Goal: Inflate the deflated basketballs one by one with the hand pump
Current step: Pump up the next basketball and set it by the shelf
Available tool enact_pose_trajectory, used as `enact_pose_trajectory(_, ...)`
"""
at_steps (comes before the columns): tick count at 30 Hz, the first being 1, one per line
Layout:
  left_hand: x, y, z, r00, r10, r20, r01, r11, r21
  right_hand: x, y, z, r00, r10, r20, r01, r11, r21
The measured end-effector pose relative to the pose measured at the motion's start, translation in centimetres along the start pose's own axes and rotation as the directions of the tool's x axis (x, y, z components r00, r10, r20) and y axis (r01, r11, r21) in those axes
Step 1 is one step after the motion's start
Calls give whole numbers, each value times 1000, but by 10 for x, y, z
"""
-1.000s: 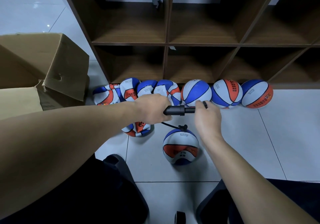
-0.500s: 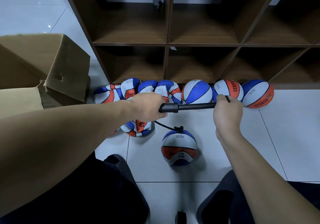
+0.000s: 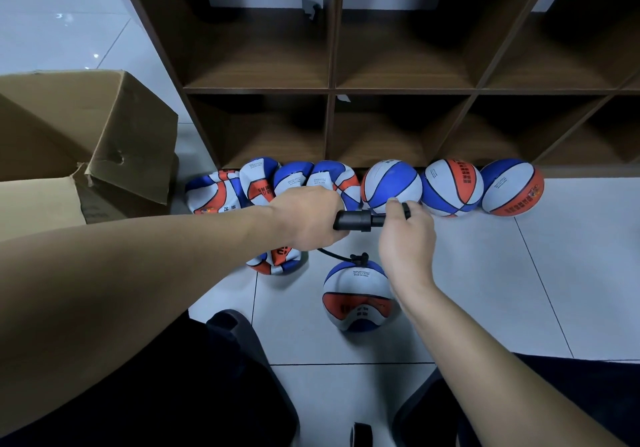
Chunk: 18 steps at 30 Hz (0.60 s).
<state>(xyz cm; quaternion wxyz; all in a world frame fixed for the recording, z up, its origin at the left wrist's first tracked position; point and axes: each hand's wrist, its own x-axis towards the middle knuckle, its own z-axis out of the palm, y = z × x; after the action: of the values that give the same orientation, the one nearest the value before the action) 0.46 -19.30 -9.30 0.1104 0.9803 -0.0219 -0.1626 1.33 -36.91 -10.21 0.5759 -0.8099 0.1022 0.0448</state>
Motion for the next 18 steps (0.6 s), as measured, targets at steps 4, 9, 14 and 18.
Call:
enact_pose_trajectory(4, 3, 2, 3, 999, 31, 12, -31, 1000, 0, -6, 2, 8, 999, -17, 47, 18, 999, -32)
enact_pose_trajectory(9, 6, -2, 0, 998, 59, 24, -60, 998, 11, -2, 4, 9, 997, -37, 68, 41, 997, -63)
enact_pose_trajectory(14, 7, -9, -2, 998, 65, 23, -64, 998, -24, 11, -1, -6, 999, -49, 10, 50, 996, -70)
enact_pose_trajectory(18, 6, -27, -2, 997, 28, 69, -27, 1000, -17, 34, 4, -29, 992, 86, -91, -81, 995, 62)
